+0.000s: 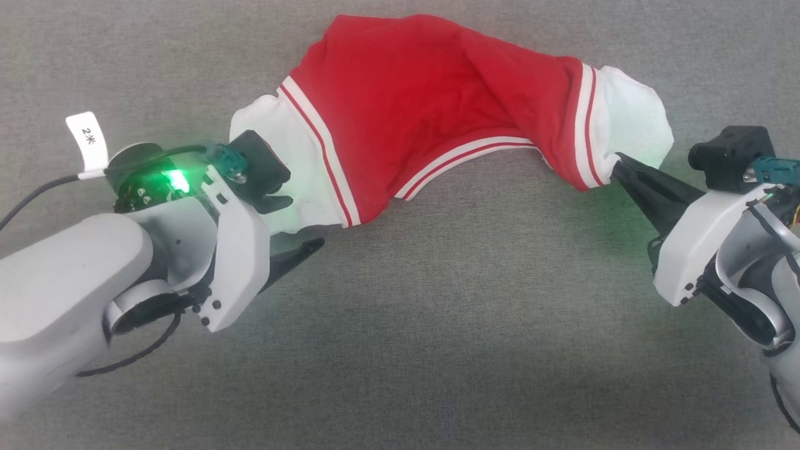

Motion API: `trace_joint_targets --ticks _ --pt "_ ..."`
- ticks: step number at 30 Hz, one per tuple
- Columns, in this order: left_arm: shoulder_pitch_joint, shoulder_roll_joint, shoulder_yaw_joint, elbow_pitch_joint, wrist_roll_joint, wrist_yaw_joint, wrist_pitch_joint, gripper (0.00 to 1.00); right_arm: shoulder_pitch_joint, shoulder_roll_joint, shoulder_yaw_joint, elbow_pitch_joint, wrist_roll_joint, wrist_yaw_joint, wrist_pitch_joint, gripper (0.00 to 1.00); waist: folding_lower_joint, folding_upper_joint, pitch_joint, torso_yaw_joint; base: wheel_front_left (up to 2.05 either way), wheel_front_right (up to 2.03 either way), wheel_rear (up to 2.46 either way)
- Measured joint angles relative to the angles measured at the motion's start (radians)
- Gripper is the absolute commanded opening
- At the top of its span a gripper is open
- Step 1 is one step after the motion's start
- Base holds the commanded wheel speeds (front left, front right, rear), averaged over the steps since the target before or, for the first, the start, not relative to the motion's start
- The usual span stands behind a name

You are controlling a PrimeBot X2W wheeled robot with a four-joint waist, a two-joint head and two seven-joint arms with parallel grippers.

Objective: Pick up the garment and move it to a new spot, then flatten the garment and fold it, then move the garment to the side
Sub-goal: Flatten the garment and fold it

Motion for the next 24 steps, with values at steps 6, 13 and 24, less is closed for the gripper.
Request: trace_joint_targets --ticks 6,13,24 --pt "0.002 0.001 0.000 0.005 0.032 0.000 0.001 1.00 -0.013 0.007 0.007 0.002 0.009 0.000 -0.005 0.00 0.0000 0.0000 0.007 -0.018 0.00 0.00 0.00" --pt "0.002 -0.018 0.000 0.045 0.052 0.000 -0.049 0.90 -0.015 0.009 0.010 0.003 0.016 0.000 -0.008 0.00 0.0000 0.0000 0.013 -0.030 0.00 0.00 0.00" --pt "-0.016 -0.023 0.000 0.056 0.036 0.000 -0.087 0.00 -0.033 0.006 0.006 0.002 0.017 0.000 -0.009 0.00 0.0000 0.0000 0.016 -0.032 0.00 0.00 0.00"
